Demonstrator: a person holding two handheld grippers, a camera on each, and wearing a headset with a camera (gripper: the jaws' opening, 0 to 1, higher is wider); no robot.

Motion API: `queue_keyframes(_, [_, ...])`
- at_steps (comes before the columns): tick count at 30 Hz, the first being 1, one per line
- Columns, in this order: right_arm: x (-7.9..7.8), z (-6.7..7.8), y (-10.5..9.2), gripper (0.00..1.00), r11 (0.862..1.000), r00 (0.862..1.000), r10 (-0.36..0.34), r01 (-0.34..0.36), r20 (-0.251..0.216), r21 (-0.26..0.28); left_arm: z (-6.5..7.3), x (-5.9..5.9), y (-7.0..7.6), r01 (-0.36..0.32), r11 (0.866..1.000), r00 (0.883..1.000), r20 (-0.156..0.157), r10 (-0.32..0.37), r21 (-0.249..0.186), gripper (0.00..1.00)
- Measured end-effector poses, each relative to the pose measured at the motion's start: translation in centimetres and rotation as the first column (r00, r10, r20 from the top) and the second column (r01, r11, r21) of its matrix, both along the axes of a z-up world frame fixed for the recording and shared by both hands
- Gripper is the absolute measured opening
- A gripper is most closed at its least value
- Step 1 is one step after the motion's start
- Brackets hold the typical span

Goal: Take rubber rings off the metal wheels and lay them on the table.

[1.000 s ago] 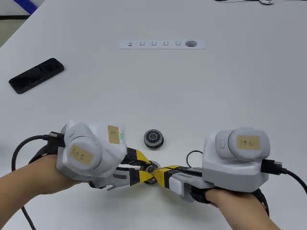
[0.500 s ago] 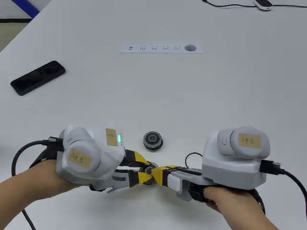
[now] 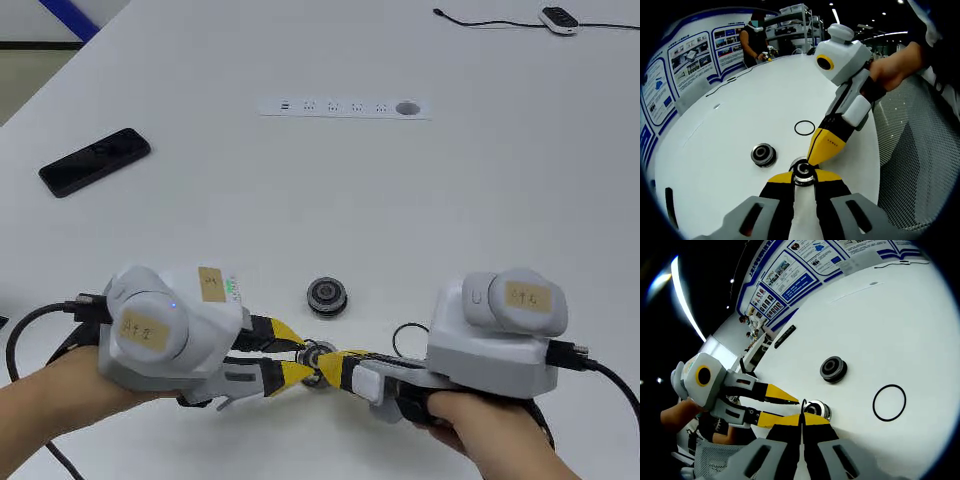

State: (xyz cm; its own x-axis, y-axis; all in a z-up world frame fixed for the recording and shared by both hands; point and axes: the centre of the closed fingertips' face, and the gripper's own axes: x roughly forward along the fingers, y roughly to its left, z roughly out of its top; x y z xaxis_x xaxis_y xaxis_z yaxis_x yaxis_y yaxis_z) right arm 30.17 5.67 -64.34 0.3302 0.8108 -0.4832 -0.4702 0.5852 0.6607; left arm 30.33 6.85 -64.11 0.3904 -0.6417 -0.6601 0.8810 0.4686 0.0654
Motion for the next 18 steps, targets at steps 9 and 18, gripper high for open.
queue_keyframes(9, [0.8,2.1,-0.3,0.02,0.992,0.997,-0.069,0.072,-0.036,0.1,2.4,1.0,1.3,-0.116,0.99,0.992,0.04,0.119,-0.079,0.18])
queue_keyframes(18, [2.2,2.4,-2.8,0.02,0.978,0.986,-0.157,0.164,-0.063,0.126,3.5,1.3,1.5,-0.139,0.986,0.987,0.07,0.145,-0.093,0.19])
